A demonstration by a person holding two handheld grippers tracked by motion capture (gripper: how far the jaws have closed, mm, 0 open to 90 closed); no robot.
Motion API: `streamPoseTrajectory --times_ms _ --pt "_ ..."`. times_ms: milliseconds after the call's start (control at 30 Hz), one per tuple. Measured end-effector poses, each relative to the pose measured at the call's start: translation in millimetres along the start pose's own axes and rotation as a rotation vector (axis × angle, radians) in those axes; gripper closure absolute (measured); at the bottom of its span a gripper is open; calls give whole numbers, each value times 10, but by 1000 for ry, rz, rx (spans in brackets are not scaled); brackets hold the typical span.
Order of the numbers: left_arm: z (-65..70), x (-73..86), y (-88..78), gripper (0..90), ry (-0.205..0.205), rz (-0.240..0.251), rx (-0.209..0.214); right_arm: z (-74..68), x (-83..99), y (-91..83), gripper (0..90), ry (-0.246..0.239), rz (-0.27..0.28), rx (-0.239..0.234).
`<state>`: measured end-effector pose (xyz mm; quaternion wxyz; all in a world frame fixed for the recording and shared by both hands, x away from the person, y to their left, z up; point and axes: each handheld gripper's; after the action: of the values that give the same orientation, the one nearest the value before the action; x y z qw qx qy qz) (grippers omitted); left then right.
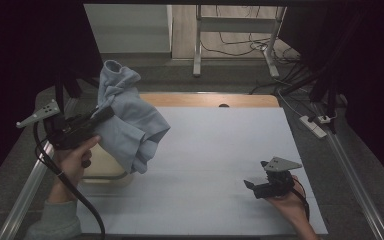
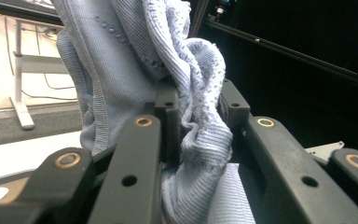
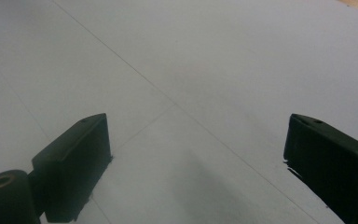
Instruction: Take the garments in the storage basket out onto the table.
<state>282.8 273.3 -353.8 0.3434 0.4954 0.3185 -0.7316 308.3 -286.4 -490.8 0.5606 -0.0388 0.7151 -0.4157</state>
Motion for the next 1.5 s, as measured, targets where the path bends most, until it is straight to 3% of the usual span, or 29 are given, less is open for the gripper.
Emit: streamPoseTrajectory --times_ms 933,1500 --pt "324 68 402 747 25 -49 104 -1 3 5 68 0 0 2" --pt "571 227 752 747 52 -118 158 -5 5 1 69 -1 2 3"
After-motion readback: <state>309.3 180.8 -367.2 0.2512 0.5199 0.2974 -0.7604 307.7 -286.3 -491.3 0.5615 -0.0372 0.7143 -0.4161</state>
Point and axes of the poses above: each handheld gripper's, and its own axes: y roughly forward along the jaws, x roughly out of its underside, z roughly to its right, and after that the axes turned 11 degrees about -x, right-handed
